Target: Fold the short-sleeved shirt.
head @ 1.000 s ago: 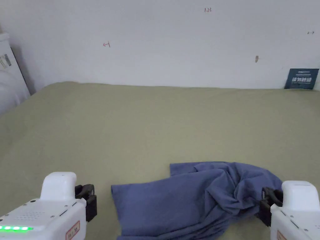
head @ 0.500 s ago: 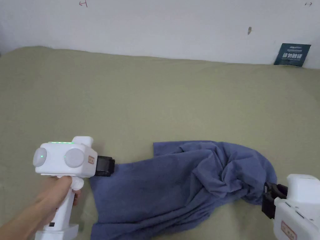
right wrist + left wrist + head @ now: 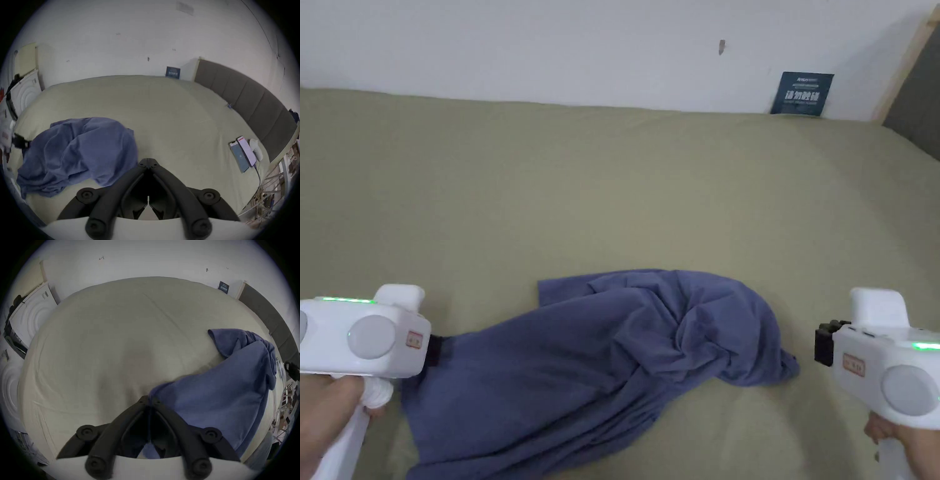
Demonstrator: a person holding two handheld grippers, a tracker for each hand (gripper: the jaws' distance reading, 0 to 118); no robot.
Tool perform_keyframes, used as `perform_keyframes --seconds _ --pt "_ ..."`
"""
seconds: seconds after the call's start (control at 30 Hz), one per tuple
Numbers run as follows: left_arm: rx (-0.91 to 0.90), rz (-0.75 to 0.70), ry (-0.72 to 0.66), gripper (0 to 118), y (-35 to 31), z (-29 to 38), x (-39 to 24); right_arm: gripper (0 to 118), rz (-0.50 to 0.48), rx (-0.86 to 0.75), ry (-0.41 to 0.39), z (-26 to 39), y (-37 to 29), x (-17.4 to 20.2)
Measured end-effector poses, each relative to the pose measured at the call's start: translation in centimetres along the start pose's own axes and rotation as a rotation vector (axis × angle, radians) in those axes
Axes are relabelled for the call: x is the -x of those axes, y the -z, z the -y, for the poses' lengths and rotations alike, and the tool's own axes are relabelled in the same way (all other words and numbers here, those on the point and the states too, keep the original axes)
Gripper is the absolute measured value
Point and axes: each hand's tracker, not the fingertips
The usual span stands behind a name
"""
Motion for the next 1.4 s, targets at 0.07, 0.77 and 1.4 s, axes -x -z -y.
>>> perform_keyframes --seconds 0.07,0.77,1.4 --pt "0.005 0.01 -0.029 2 0.5 -0.1 0.3 0 -0.064 0.09 0.023 -1.0 2.4 -0.4" --pt "-0.251 -0.08 -0.155 2 -13.5 -0.3 8.1 4 -0.086 -0.008 -0.055 -4.9 -2.3 -0.1" --pt "-0.626 -0.355 -0.18 2 -36.0 -10.8 12.0 4 -0.065 -0.413 -0.096 -27.0 -18.6 3.6"
